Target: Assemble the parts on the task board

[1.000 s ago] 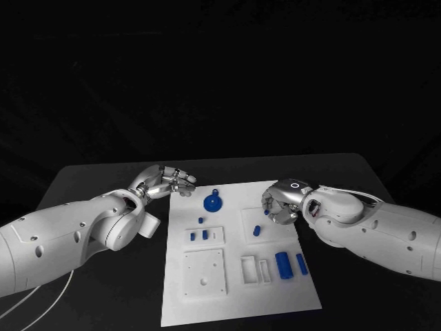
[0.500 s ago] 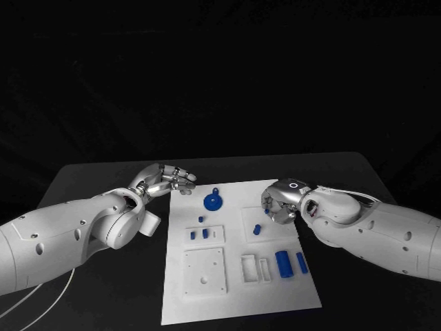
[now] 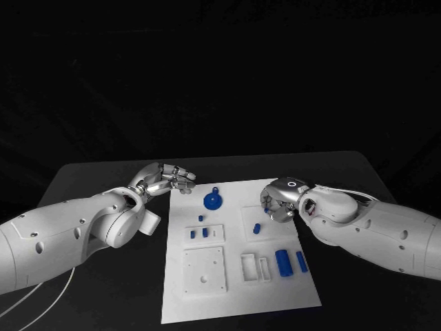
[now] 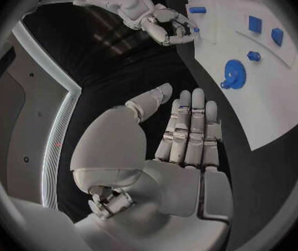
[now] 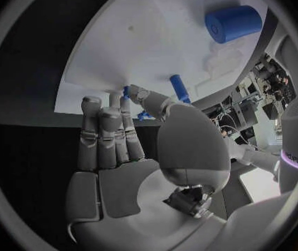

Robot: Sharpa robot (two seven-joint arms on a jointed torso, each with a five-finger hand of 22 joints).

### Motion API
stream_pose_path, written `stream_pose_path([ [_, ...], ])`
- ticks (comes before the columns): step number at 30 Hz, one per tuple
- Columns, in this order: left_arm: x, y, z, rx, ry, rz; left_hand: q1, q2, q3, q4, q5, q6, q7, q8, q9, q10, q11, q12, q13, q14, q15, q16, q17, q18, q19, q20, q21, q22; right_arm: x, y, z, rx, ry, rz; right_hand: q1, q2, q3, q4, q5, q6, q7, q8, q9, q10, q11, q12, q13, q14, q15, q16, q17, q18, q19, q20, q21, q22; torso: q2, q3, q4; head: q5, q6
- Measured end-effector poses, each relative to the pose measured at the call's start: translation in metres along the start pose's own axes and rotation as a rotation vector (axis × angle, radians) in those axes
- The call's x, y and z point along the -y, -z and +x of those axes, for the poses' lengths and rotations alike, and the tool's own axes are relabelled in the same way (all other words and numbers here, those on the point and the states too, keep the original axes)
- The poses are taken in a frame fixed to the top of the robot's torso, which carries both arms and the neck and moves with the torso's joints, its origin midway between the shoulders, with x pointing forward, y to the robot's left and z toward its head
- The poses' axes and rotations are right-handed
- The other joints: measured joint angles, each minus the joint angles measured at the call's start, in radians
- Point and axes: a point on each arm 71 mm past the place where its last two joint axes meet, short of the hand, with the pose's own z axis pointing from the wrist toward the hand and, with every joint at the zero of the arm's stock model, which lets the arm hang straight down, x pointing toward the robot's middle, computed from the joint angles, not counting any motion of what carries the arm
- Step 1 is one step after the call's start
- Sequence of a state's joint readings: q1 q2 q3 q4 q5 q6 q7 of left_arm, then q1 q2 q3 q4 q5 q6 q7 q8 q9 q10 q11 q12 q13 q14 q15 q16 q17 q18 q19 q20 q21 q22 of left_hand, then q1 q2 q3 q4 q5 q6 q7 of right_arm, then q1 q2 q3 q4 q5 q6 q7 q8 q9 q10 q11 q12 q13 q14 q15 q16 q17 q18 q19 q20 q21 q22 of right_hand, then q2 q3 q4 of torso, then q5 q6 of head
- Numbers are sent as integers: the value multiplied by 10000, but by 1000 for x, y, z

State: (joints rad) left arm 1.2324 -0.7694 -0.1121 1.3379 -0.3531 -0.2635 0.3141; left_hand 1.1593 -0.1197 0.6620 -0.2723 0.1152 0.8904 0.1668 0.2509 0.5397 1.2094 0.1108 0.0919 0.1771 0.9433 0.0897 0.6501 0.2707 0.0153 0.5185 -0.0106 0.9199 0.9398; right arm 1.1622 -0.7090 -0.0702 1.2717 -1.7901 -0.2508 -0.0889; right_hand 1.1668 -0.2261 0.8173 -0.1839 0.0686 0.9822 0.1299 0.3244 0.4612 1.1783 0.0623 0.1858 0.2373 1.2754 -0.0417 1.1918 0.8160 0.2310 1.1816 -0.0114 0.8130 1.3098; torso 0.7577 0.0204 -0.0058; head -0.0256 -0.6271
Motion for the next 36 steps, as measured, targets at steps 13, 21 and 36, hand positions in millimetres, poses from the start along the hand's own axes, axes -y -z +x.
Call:
stream_pose_path([
  [13,0,0,0,1,14,-22,0,0,-42,13,-77,-19,-19,0,-1,-36,36,-38,-21,35,35,-74,49,1,0,0,0,10,-4,-2,2,80,190,1,11,11,111,-26,-28,296,-115,116,21,232,-159,47,134,19,-87,47,-22,-2,15,22,38,0,-1,0,0,-8,-45],
  [21,0,0,0,2,18,-34,0,0,-55,0,-77,-54,16,0,-10,-36,35,-38,-32,35,35,-78,82,0,0,-1,-43,10,-6,-3,2,122,329,49,10,10,177,-93,21,342,-152,116,21,468,-245,37,128,-14,-121,47,-36,-4,33,5,38,0,-1,-3,2,-20,-68],
  [36,-1,0,-1,23,14,-61,0,0,-81,26,-116,-52,17,0,-10,-35,35,-76,-41,35,35,-114,113,0,0,-1,-43,17,-11,-2,5,369,766,102,226,10,590,-298,-43,736,-295,264,37,750,-354,176,316,123,-256,46,-82,-4,112,-40,78,0,-1,-2,1,-34,-101],
])
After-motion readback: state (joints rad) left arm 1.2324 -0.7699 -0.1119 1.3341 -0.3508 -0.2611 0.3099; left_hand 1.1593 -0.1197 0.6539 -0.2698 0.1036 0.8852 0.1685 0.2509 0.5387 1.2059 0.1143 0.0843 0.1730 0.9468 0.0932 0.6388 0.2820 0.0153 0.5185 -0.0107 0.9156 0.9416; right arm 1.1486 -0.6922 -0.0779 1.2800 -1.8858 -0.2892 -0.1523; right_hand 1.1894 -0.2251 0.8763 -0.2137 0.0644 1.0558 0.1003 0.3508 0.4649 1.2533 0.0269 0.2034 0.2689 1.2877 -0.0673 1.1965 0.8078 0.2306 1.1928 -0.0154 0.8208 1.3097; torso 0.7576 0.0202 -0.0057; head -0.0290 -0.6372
